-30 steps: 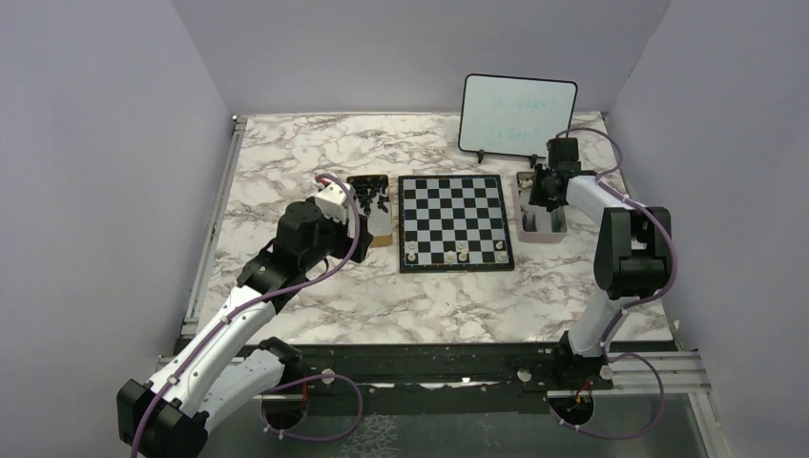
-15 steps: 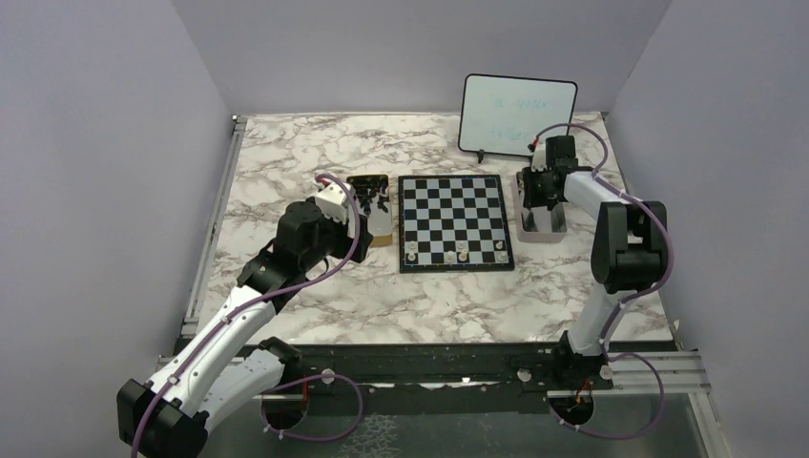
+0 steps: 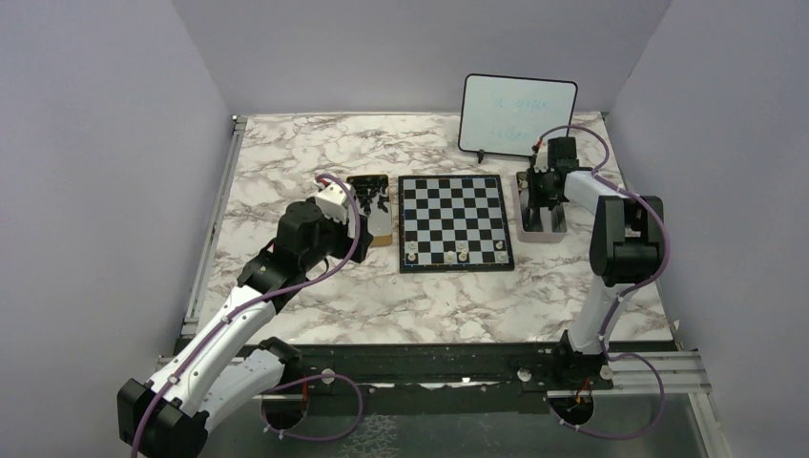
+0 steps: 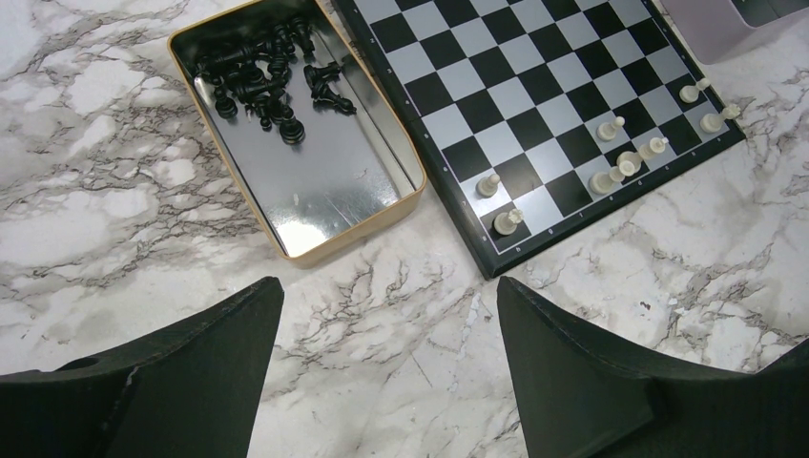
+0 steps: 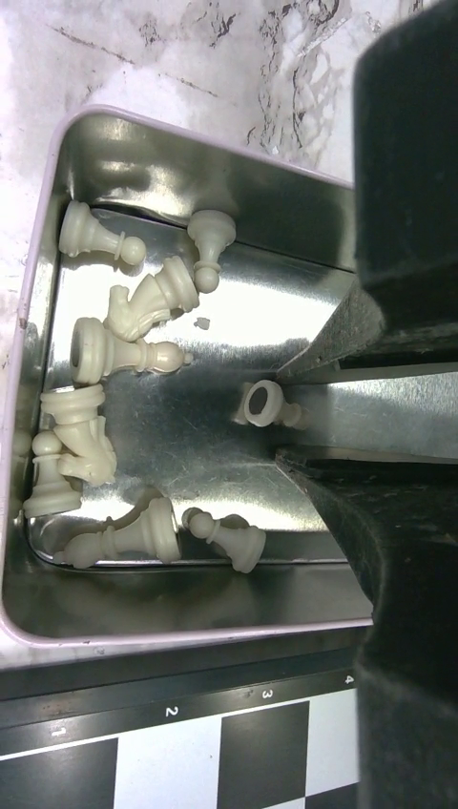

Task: Set up the chess pieces on the board
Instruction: Pick up the chess piece from the storage box.

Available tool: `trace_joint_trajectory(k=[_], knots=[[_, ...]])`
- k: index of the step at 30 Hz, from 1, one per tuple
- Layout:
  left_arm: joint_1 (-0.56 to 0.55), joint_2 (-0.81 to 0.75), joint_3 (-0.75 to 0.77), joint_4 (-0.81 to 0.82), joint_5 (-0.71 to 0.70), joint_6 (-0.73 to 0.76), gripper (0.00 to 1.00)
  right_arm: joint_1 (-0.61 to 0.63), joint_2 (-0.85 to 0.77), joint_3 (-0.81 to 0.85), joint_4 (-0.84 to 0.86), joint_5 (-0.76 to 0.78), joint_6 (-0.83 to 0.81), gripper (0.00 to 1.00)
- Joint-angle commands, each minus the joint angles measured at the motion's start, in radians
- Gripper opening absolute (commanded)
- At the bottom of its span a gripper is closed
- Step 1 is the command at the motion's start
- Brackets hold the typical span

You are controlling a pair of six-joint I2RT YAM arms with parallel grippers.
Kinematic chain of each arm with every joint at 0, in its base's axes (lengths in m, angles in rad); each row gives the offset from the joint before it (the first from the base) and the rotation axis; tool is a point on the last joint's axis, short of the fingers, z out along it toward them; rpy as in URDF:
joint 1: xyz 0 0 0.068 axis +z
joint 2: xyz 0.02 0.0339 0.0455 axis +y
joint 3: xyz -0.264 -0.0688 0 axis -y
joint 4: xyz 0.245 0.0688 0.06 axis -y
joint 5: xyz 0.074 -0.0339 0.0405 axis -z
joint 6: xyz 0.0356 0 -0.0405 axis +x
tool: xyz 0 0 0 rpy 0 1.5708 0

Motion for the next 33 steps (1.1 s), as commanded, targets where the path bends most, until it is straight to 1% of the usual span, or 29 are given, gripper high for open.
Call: trace_joint_trajectory(k=[1, 8, 15, 18, 21, 25, 27, 29, 30, 31, 33], knots=[[-0.002, -0.004, -0.011, 0.020, 0.007, 0.011, 0.84, -0.006, 0.023, -0.017, 0.029, 0.057, 0.016, 0.33], [-0.001, -0.008, -0.013, 0.021, 0.011, 0.010, 0.84, -0.006, 0.025, -0.009, 0.033, 0.072, 0.021, 0.22], [-0.002, -0.002, -0.012, 0.025, 0.020, 0.003, 0.82, -0.005, -0.006, 0.017, -0.023, 0.052, 0.034, 0.06], [-0.001, 0.012, -0.004, 0.025, 0.024, -0.017, 0.82, -0.005, -0.040, 0.047, -0.069, 0.047, 0.044, 0.04], [-0.001, 0.022, 0.017, 0.032, 0.056, -0.036, 0.81, -0.005, -0.086, 0.083, -0.125, -0.021, 0.057, 0.04], [-0.001, 0.019, 0.054, 0.071, 0.143, -0.055, 0.78, -0.003, -0.186, 0.090, -0.152, -0.086, 0.075, 0.05], [-0.001, 0.027, 0.062, 0.107, 0.203, -0.032, 0.77, -0.001, -0.224, 0.104, -0.177, -0.132, 0.091, 0.05], [-0.002, 0.038, 0.051, 0.161, 0.304, 0.033, 0.75, 0.009, -0.244, 0.127, -0.219, -0.186, 0.100, 0.05], [-0.002, 0.041, 0.037, 0.201, 0.396, 0.077, 0.74, 0.010, -0.260, 0.132, -0.233, -0.211, 0.103, 0.05], [-0.002, 0.042, 0.020, 0.240, 0.452, 0.102, 0.73, 0.038, -0.273, 0.129, -0.240, -0.245, 0.104, 0.05], [-0.002, 0.047, -0.003, 0.313, 0.527, 0.147, 0.74, 0.073, -0.300, 0.106, -0.239, -0.329, 0.102, 0.05]])
